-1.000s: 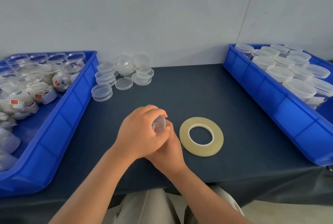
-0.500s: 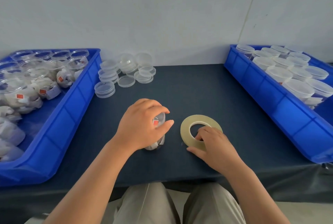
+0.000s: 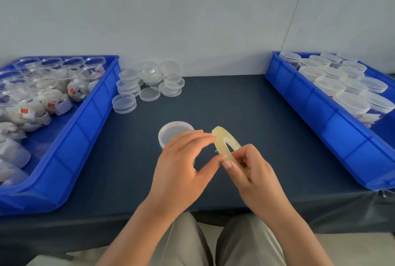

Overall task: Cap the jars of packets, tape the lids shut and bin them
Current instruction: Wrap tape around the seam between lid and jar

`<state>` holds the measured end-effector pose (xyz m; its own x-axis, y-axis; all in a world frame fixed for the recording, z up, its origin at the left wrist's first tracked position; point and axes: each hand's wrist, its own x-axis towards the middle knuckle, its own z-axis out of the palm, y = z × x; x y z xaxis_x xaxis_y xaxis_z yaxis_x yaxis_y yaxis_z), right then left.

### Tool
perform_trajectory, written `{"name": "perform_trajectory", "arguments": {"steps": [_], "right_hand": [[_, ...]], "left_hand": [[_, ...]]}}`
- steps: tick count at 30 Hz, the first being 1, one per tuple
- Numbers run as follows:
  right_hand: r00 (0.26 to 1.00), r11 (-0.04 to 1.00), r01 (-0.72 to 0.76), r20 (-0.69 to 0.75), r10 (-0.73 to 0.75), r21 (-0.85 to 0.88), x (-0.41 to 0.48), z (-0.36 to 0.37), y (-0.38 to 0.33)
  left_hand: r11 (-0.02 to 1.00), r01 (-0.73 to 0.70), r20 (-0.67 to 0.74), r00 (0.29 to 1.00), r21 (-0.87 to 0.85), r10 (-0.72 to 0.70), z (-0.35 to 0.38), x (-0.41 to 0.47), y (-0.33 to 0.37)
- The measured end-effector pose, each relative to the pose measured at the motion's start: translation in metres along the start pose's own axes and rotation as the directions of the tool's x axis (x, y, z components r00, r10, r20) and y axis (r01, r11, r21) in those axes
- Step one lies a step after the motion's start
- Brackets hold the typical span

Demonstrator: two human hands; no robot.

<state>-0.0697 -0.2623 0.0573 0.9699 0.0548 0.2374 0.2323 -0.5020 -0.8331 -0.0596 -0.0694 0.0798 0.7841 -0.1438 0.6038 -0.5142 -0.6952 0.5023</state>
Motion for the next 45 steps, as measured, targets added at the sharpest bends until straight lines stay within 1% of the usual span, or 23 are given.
{"name": "perform_trajectory", "arguments": {"steps": [3,6,8,10,11,16,17,20,22,25,27,30,32,33,34,35,36,37,38,39,41,43,45], "right_hand": [[0.999,0.999,0.005,-0.036,-0.004,0.039,-0.006,0.005,-0.008],[0.998,0.999,-0.009,-0.064,0.012,0.042,-0.011,0.009,-0.010],[0.997,1.000,-0.008,-0.076,0.011,0.029,-0.015,0.011,-0.012],[0.996,1.000,0.027,-0.082,-0.027,0.000,-0.019,0.013,-0.013],[0.997,0.999,0.046,-0.063,-0.046,-0.005,-0.022,0.015,-0.012],[0.984,0.994,0.066,0.161,-0.079,0.084,-0.029,0.016,-0.010],[0.973,0.992,0.057,0.216,-0.080,0.110,-0.029,0.013,-0.011],[0.922,0.982,-0.034,0.384,-0.042,0.188,-0.026,0.004,-0.015],[0.907,0.983,-0.053,0.421,-0.025,0.174,-0.023,0.001,-0.017],[0.921,0.993,-0.038,0.389,-0.009,0.114,-0.019,0.003,-0.020],[0.935,0.996,-0.044,0.354,0.013,0.077,-0.017,0.006,-0.021],[0.969,1.000,-0.015,0.248,0.008,0.026,-0.013,0.009,-0.024],[0.980,0.997,0.050,0.194,-0.039,-0.051,-0.010,0.009,-0.025],[0.981,0.991,0.078,0.184,-0.058,-0.104,-0.007,0.009,-0.024],[0.982,0.982,0.096,0.178,-0.066,-0.163,-0.004,0.009,-0.022],[0.983,0.971,0.104,0.171,-0.067,-0.215,0.000,0.009,-0.021],[0.984,0.960,0.108,0.165,-0.066,-0.258,0.004,0.008,-0.020],[0.984,0.948,0.118,0.162,-0.072,-0.295,0.008,0.008,-0.020],[0.983,0.935,0.134,0.167,-0.083,-0.327,0.013,0.008,-0.021],[0.980,0.924,0.148,0.178,-0.090,-0.352,0.018,0.008,-0.023],[0.971,0.911,0.157,0.226,-0.073,-0.381,0.026,0.010,-0.025],[0.956,0.907,0.160,0.289,-0.045,-0.390,0.033,0.009,-0.027],[0.945,0.911,0.161,0.327,-0.031,-0.380,0.036,0.006,-0.028]], "left_hand": [[1.000,-0.008,-0.110,0.994,-0.030,0.005,0.002,-0.004,0.003],[0.998,-0.055,-0.183,0.981,0.041,0.061,0.004,-0.011,0.005],[0.995,-0.083,-0.190,0.977,0.056,0.092,0.005,-0.015,0.006],[0.996,-0.084,-0.167,0.982,0.040,0.090,0.006,-0.020,0.009],[0.996,-0.079,-0.147,0.986,0.034,0.083,0.005,-0.022,0.010],[0.998,-0.043,-0.033,0.998,0.051,0.045,-0.008,-0.026,0.018],[0.998,-0.041,-0.010,0.999,0.047,0.042,-0.011,-0.026,0.018],[0.999,-0.033,0.060,0.998,0.028,0.031,-0.020,-0.029,0.016],[1.000,0.003,0.095,0.995,0.007,-0.003,-0.026,-0.030,0.011],[0.999,0.016,0.092,0.996,0.030,-0.019,-0.030,-0.032,0.004],[0.999,0.000,0.045,0.999,0.038,-0.002,-0.029,-0.032,0.001],[0.999,-0.028,-0.078,0.997,0.027,0.030,-0.022,-0.033,-0.008],[0.998,-0.048,-0.212,0.976,0.032,0.054,-0.014,-0.035,-0.017],[0.999,-0.030,-0.284,0.958,0.010,0.032,-0.008,-0.037,-0.022],[0.999,0.022,-0.336,0.942,-0.027,-0.030,-0.003,-0.039,-0.028],[0.990,0.113,-0.353,0.926,-0.079,-0.134,0.002,-0.040,-0.034],[0.963,0.236,-0.328,0.906,-0.131,-0.267,0.007,-0.041,-0.040],[0.916,0.359,-0.260,0.881,-0.177,-0.396,0.011,-0.040,-0.046],[0.864,0.450,-0.169,0.855,-0.226,-0.490,0.016,-0.037,-0.051],[0.818,0.501,-0.085,0.836,-0.283,-0.541,0.022,-0.033,-0.056],[0.752,0.530,0.010,0.820,-0.392,-0.572,0.030,-0.023,-0.066],[0.729,0.520,0.022,0.820,-0.445,-0.572,0.031,-0.016,-0.075],[0.733,0.500,0.013,0.830,-0.462,-0.558,0.026,-0.013,-0.083]]}}
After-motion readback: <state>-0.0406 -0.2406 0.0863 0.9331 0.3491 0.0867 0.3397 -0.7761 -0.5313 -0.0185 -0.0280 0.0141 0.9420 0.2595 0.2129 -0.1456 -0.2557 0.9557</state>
